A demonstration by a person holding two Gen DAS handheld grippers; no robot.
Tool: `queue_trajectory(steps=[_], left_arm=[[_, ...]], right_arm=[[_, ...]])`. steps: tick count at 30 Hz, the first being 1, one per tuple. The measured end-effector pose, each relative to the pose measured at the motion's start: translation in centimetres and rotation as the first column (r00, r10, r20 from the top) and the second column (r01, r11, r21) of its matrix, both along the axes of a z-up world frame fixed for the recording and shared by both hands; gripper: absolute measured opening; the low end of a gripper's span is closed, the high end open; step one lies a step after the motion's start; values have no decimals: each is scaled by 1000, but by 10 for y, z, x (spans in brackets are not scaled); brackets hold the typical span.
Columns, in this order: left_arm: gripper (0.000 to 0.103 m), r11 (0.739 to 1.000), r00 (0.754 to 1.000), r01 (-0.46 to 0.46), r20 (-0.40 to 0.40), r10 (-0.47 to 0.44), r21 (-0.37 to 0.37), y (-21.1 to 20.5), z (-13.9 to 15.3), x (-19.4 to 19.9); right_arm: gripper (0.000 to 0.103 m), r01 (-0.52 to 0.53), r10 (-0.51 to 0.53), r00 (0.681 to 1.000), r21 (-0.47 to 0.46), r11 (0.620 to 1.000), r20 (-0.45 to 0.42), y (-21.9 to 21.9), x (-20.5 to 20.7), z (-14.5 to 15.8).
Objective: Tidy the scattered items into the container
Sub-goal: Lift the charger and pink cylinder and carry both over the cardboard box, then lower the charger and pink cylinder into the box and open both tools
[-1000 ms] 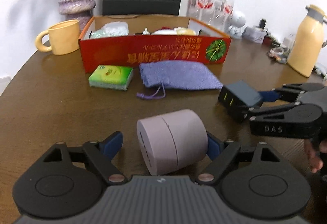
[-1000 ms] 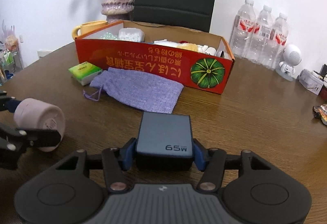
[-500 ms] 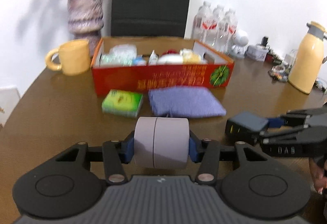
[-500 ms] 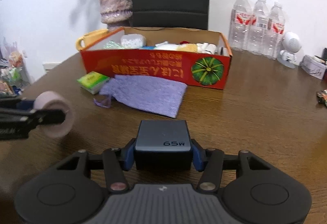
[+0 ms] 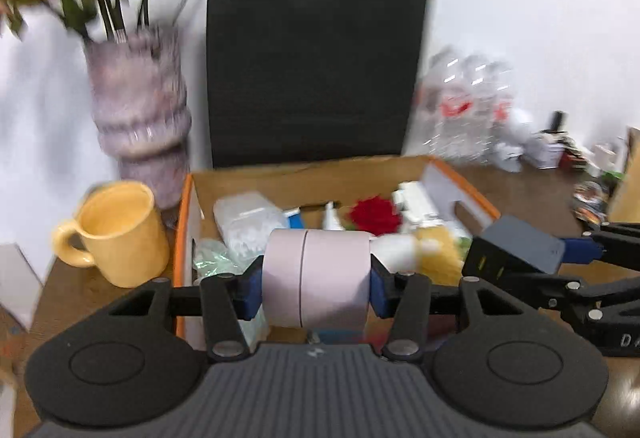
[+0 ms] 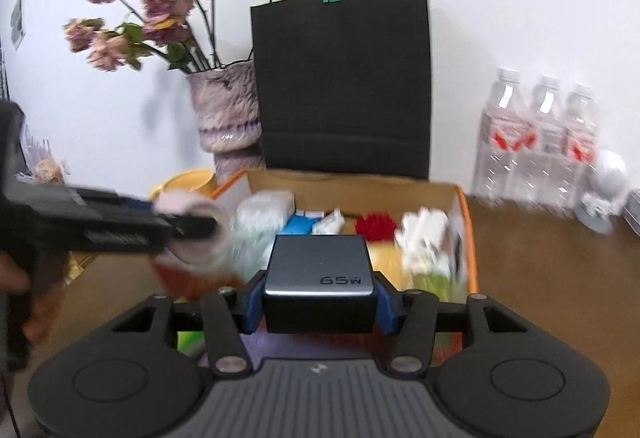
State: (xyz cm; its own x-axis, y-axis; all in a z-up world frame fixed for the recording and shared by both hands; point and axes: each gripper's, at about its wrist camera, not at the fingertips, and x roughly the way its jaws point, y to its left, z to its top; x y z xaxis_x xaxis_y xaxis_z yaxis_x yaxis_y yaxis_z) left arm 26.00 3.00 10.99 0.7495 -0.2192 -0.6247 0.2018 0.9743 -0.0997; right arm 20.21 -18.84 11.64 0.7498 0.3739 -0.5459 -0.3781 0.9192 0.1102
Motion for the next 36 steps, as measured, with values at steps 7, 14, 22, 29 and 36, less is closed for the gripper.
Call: queue_trajectory(steps=[7,14,22,29,36], left_arm=[[51,1000,987,-9,-161,11,16,-9,-37,56],[52,994,978,17,-211,6,104,-12,-46,60],[96,998,973,-54,-224,62,44,3,-41,51],[103,988,942,-98,-310,132,121,0,-9,50],[103,990,937,-74,-331,109,118,-4,19,37]], right_arm=[[52,9,0,961,31,999,-278,24,107,-30],[54,21,-21,940,-4,1000,-339,33,127,-49],[61,13,5,921,42,999,-388,23,117,-43],[87,33,-57,884,-59,998,-464,21,120,-18],[94,79,-162,831,-175,981,-533,13,122,3]])
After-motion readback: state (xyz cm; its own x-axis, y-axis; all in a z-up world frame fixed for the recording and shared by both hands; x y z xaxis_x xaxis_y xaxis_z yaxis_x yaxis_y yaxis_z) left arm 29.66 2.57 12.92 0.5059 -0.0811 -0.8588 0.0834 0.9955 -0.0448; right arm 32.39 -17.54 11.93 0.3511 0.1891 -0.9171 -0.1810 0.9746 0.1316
